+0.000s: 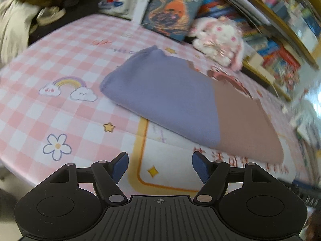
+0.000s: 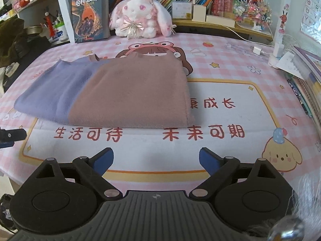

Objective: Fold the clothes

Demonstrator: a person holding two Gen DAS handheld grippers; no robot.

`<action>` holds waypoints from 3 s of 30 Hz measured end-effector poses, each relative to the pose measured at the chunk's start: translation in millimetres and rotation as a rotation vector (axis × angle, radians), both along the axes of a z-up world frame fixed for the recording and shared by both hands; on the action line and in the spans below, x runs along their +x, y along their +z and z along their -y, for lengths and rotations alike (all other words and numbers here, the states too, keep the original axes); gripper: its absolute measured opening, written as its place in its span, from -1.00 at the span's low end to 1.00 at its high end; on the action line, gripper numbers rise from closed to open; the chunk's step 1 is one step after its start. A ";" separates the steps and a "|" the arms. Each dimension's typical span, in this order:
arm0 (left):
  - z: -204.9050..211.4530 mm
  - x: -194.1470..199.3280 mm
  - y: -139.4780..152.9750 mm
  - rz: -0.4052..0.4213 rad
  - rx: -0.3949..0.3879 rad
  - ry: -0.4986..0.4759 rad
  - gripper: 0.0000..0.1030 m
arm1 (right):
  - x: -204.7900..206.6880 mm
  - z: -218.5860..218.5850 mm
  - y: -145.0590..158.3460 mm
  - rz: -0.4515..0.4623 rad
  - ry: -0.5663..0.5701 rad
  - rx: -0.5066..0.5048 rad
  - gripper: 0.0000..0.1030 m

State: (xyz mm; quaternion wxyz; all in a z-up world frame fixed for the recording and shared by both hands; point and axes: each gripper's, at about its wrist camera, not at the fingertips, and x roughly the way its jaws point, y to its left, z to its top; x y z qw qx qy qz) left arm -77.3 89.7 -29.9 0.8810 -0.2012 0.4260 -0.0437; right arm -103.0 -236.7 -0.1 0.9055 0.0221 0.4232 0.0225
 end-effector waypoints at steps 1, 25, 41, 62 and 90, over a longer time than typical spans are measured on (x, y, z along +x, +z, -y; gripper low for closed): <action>-5.1 3.4 -1.5 -0.007 -0.020 0.012 0.39 | 1.3 -2.3 0.3 -0.001 -0.005 -0.003 0.79; -82.9 71.6 -45.3 -0.093 -0.614 0.297 0.26 | 34.2 -41.7 9.3 -0.012 -0.124 -0.090 0.80; -96.4 105.2 -64.2 -0.169 -0.791 0.468 -0.18 | 71.9 -2.9 7.4 -0.032 -0.421 -0.030 0.74; -113.7 80.6 -72.0 -0.049 -0.697 0.583 -0.70 | 139.2 2.4 -23.1 -0.063 -0.121 0.126 -0.59; -60.7 90.9 -5.9 0.174 -0.450 0.484 -0.86 | 147.9 41.6 -26.1 -0.125 0.145 0.282 -0.54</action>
